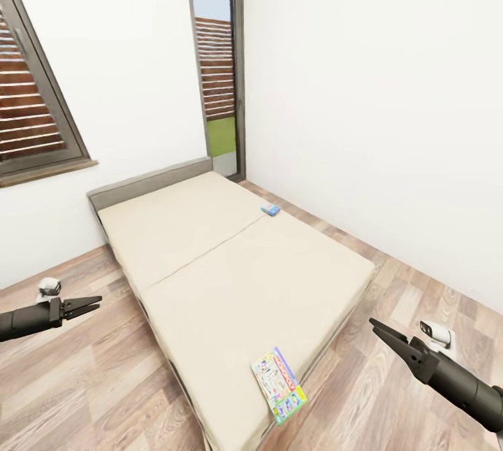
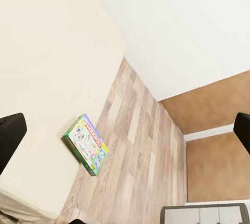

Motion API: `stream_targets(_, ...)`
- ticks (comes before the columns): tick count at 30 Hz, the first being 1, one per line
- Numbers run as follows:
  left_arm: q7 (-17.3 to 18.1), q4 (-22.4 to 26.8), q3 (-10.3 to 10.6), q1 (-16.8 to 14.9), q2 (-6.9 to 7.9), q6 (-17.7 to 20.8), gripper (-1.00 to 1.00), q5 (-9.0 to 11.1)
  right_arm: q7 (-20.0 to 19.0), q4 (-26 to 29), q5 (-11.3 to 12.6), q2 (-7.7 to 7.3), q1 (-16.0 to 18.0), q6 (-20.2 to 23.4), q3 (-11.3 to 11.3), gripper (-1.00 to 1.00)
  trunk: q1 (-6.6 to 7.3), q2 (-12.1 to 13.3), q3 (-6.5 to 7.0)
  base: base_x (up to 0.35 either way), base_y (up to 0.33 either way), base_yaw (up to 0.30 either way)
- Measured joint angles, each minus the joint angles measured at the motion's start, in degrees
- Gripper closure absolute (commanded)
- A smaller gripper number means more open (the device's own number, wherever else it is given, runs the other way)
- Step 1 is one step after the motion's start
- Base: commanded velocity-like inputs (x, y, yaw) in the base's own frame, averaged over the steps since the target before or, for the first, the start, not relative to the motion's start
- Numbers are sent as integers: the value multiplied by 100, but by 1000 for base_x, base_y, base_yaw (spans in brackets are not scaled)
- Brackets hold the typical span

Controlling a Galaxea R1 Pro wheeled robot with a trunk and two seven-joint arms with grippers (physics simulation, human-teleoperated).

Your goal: Put all the toys in the child's room - the three board games (two on the bed and one on the table), the two jigsaw puzzles on the table, and the tennis ball on the table - inside the toy box on the table in the child's room.

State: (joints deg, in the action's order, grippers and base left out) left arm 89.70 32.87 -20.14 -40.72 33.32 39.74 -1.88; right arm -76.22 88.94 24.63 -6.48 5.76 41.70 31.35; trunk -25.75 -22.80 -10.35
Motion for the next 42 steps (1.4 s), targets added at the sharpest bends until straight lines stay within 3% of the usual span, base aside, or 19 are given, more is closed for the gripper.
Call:
stream_targets(13, 0, -1, 0, 0, -1, 0, -100, -2, -5, 1, 0, 0, 0, 0, 0, -100, 0, 0, 0, 0, -73, 43)
stream_targets(23, 0, 0, -1, 2, 1, 0, -100, -1, 0, 0, -9, -1, 1, 0, -1, -100, 0, 0, 0, 0, -114, 209)
stream_targets(42, -1, -2, 0, 0, -29, 0, -100, -2, 2, 2, 6, -1, -1, 0, 2, -100, 0, 0, 0, 0, -192, 88)
